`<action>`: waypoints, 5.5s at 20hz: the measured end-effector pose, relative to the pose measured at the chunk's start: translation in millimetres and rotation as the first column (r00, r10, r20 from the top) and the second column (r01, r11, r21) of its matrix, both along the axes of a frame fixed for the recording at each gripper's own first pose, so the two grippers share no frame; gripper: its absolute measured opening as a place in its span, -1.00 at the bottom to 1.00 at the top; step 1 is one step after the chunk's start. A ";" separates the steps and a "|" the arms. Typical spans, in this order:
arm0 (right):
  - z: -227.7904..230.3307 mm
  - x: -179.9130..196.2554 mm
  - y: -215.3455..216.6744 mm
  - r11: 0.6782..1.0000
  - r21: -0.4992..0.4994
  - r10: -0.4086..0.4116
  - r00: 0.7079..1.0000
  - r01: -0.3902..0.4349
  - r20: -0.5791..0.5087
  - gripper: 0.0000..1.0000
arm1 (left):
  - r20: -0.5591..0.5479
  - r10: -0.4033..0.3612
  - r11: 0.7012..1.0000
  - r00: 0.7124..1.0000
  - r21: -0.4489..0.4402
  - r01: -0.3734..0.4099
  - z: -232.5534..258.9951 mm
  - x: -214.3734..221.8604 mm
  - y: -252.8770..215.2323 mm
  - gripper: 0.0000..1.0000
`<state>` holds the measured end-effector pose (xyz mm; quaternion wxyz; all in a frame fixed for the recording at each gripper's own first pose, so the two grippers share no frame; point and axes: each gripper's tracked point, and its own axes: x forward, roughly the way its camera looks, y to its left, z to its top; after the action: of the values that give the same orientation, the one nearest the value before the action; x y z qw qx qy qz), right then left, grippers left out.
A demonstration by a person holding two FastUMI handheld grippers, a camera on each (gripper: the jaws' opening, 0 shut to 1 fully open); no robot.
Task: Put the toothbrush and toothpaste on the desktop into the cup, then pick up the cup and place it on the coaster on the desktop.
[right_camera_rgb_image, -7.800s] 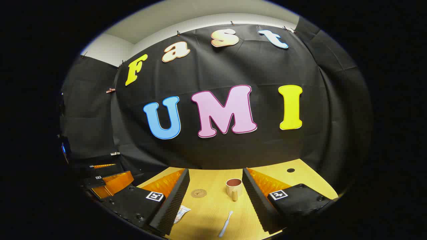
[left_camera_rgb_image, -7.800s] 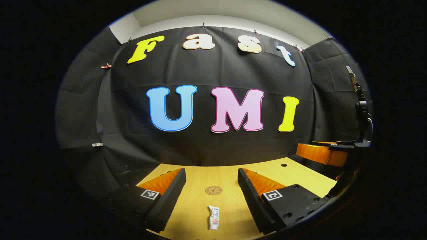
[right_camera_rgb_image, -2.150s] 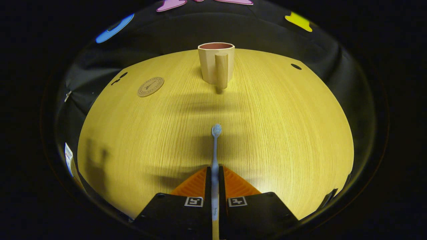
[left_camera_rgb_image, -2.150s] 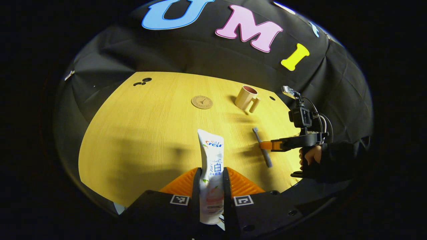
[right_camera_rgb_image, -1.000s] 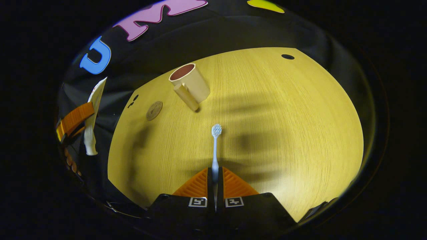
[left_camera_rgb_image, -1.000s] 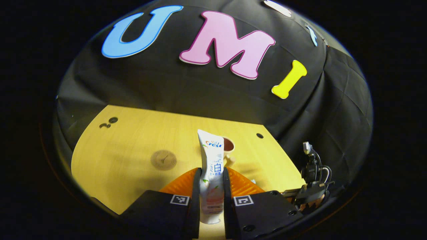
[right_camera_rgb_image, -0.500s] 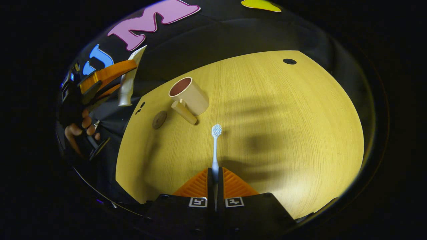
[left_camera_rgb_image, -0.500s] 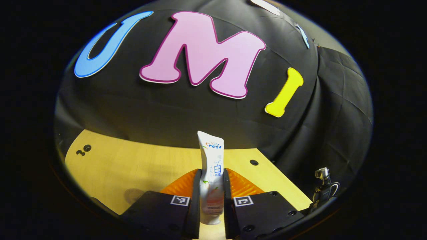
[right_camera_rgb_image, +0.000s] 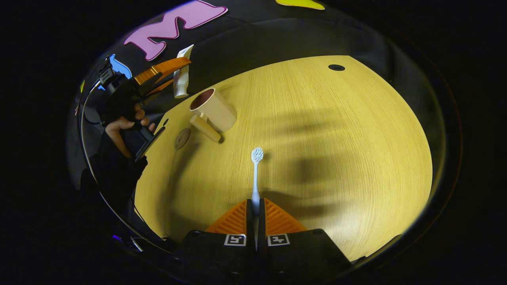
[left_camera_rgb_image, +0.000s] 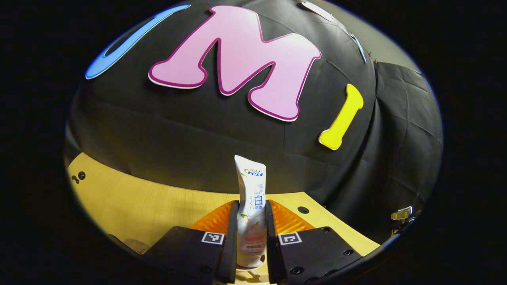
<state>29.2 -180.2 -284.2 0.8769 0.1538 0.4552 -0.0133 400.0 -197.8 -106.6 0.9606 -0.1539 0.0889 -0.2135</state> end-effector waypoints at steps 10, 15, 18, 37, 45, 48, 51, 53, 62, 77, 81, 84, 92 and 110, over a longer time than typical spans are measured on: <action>2.9 -0.8 -3.7 0.999 0.018 -0.039 0.999 0.038 0.022 -0.90 | -0.051 0.013 0.997 0.999 0.070 -0.009 -64.3 -2.5 -1.2 -0.26; 4.3 -1.1 -3.8 0.999 0.000 -0.041 0.999 0.041 0.027 -0.90 | -0.058 0.032 0.996 0.998 0.086 -0.027 -72.2 -10.6 8.5 -0.17; 4.6 -0.8 -1.3 0.999 0.005 -0.042 0.998 0.042 0.038 -0.91 | -0.026 0.052 0.993 0.998 0.107 -0.049 -56.1 -17.4 13.1 0.03; 132.4 172.6 29.2 0.999 -0.054 0.032 0.858 -0.006 0.513 -0.91 | -0.063 0.268 0.963 0.961 -0.008 -0.269 -8.1 -193.0 142.5 0.90; 163.3 230.7 42.2 0.993 -0.113 0.060 0.753 0.019 0.655 -0.91 | -0.091 0.298 0.949 0.950 0.136 -0.285 -49.4 -232.3 171.9 0.91; 164.9 253.5 52.1 0.991 -0.131 0.085 0.722 0.007 0.686 -0.91 | -0.131 0.282 0.955 0.950 0.137 -0.264 -64.0 -245.8 169.0 0.90; 154.0 271.7 60.7 0.992 -0.128 0.095 0.700 -0.005 0.708 -0.91 | -0.154 0.274 0.958 0.949 0.129 -0.256 -73.7 -249.8 167.0 0.90; 144.1 281.6 65.5 0.991 -0.132 0.105 0.688 -0.014 0.718 -0.91 | -0.169 0.272 0.958 0.947 0.139 -0.250 -81.7 -249.1 166.7 0.91; 93.6 276.9 65.8 0.987 -0.158 0.116 0.694 -0.003 0.711 -0.89 | -0.199 0.245 0.963 0.949 0.166 -0.213 -102.5 -251.3 160.3 0.90; 118.6 218.7 60.7 0.992 -0.126 0.070 0.778 0.012 0.624 0.46 | -0.233 0.234 0.969 0.944 0.134 -0.208 -98.0 -261.8 146.3 0.91; 125.7 217.5 56.9 0.991 -0.129 0.056 0.820 0.022 0.570 0.75 | -0.237 0.249 0.962 0.939 0.169 -0.213 -99.0 -272.2 157.2 0.90; 132.7 218.5 55.7 0.991 -0.128 0.047 0.849 0.025 0.527 0.92 | -0.253 0.281 0.956 0.926 0.160 -0.247 -99.6 -279.9 169.9 0.91; 102.8 210.9 73.1 0.980 -0.175 0.140 0.953 -0.095 0.269 0.95 | -0.329 0.312 0.950 0.891 0.123 -0.287 -115.6 -308.9 178.9 0.90; -24.2 204.4 96.2 0.918 -0.250 0.256 0.943 -0.306 -0.214 0.95 | -0.451 0.359 0.932 0.817 0.214 -0.291 -167.0 -355.6 198.1 0.90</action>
<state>233.5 -84.0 -308.4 0.8385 -0.0408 0.5422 0.0353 44.4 0.3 -273.6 0.9381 -0.1497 0.3123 0.0055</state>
